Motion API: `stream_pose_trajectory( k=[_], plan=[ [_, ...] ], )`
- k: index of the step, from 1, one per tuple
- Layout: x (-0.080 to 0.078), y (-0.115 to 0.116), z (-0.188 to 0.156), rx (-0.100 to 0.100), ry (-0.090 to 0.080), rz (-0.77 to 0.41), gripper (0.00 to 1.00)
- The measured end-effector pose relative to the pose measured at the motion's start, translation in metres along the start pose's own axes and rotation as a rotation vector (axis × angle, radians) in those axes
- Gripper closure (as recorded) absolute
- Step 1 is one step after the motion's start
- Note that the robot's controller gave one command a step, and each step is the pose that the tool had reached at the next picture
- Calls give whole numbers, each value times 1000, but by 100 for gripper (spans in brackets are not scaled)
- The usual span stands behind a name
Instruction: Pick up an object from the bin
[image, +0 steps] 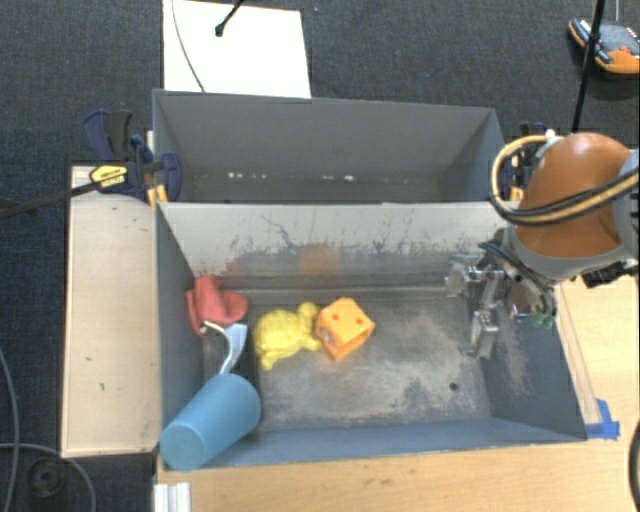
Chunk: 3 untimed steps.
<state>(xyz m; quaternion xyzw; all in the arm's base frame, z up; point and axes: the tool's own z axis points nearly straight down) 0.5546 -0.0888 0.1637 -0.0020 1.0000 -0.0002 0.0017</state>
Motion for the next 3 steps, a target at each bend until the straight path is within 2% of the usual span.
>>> stream_pose_trajectory(
  k=[1,2,3],
  plan=[
    [0,0,0,0,0,-1,0],
    [-14,29,-9,1,1,75,0],
    [-23,67,33,-1,-9,81,0]
  ],
)
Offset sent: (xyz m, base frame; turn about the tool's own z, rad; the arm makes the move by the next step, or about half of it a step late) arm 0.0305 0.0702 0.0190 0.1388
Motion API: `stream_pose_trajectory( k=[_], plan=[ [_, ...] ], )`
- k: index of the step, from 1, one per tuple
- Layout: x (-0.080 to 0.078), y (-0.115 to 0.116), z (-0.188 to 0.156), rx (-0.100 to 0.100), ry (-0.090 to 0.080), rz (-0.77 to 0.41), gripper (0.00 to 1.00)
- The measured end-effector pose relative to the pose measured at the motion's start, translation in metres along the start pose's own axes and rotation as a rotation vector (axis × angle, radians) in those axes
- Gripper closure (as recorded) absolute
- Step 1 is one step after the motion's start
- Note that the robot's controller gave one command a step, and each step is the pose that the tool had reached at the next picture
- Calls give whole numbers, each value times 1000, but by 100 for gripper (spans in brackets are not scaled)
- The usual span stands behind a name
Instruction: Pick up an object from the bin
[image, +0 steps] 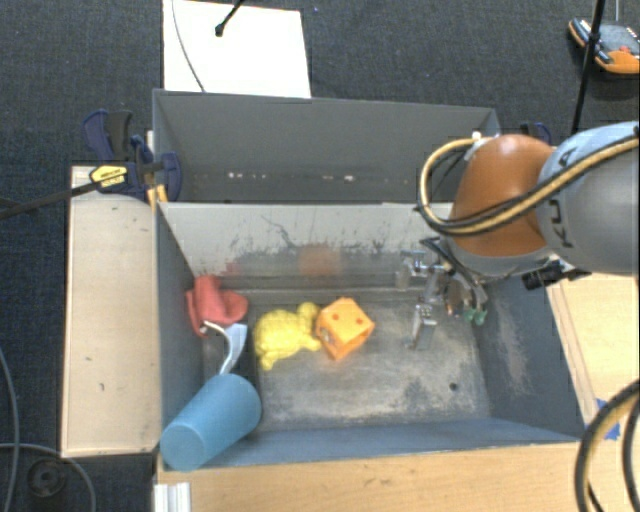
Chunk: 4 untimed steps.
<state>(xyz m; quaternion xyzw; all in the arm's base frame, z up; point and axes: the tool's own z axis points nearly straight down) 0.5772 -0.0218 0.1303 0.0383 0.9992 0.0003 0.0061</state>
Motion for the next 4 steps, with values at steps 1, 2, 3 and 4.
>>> stream_pose_trajectory(
  k=[1,2,3,4],
  plan=[
    [8,27,19,2,22,49,0],
    [-5,46,11,0,2,40,0],
    [15,71,56,1,8,86,0],
    [3,83,57,5,4,4,100]
  ],
)
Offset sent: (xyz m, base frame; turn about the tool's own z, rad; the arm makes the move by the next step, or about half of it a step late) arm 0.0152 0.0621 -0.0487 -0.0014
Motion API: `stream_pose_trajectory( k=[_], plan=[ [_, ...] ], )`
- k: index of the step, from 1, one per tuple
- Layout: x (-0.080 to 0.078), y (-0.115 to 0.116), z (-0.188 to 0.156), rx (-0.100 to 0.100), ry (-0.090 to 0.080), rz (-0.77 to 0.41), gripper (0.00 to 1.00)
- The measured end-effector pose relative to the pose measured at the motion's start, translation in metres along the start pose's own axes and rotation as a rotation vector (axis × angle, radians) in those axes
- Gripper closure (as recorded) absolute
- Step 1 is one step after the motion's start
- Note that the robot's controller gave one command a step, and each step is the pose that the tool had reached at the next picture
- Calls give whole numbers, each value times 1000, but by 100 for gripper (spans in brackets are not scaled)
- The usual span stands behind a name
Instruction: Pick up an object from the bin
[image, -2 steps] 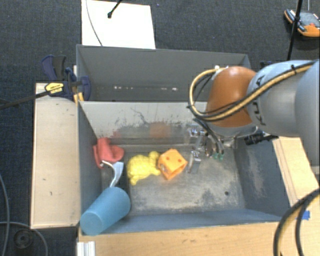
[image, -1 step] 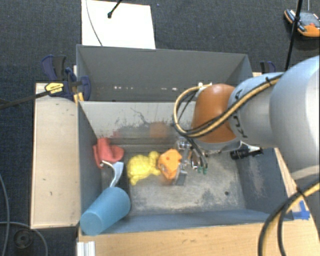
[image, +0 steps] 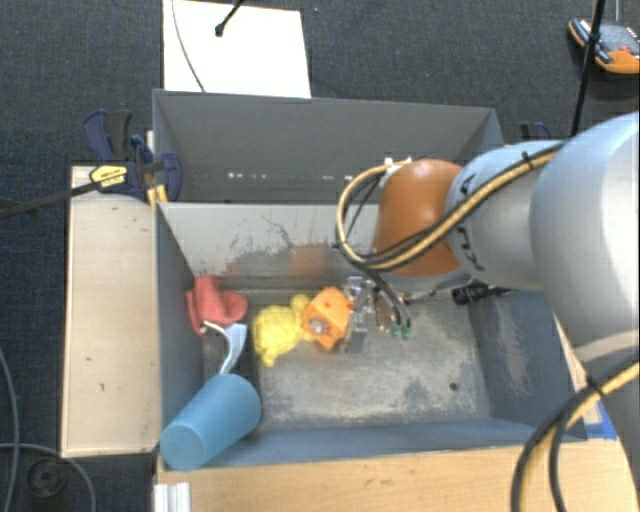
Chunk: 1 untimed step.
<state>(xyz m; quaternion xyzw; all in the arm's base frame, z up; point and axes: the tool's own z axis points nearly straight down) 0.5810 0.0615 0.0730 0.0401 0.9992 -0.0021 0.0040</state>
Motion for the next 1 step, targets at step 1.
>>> stream_pose_trajectory(
  k=[1],
  plan=[
    [0,0,0,0,0,0,100]
  ],
)
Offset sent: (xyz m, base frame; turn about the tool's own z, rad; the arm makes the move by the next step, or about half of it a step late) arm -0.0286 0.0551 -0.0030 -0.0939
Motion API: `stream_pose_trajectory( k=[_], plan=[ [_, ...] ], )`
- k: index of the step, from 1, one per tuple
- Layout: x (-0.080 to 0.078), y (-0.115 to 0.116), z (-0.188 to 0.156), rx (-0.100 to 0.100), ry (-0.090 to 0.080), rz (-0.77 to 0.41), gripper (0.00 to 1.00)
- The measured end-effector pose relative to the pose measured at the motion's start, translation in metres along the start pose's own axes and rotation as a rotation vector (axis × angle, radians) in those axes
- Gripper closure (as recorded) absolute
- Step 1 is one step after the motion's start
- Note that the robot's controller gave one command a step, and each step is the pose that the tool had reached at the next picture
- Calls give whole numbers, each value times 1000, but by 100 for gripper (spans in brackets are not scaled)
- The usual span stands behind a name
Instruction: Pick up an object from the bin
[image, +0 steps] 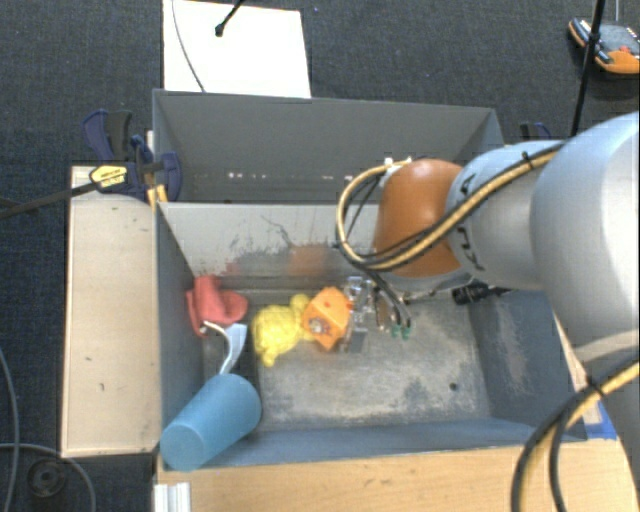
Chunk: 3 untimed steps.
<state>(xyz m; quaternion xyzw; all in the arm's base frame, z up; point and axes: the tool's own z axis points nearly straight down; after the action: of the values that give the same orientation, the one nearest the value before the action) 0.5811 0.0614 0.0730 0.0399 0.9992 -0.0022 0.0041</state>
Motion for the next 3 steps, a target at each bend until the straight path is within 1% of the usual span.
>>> stream_pose_trajectory(
  k=[1,2,3],
  plan=[
    [15,25,-1,1,-6,-46,100],
    [17,33,-38,-3,12,-57,100],
    [12,33,-90,-5,5,-49,100]
  ],
)
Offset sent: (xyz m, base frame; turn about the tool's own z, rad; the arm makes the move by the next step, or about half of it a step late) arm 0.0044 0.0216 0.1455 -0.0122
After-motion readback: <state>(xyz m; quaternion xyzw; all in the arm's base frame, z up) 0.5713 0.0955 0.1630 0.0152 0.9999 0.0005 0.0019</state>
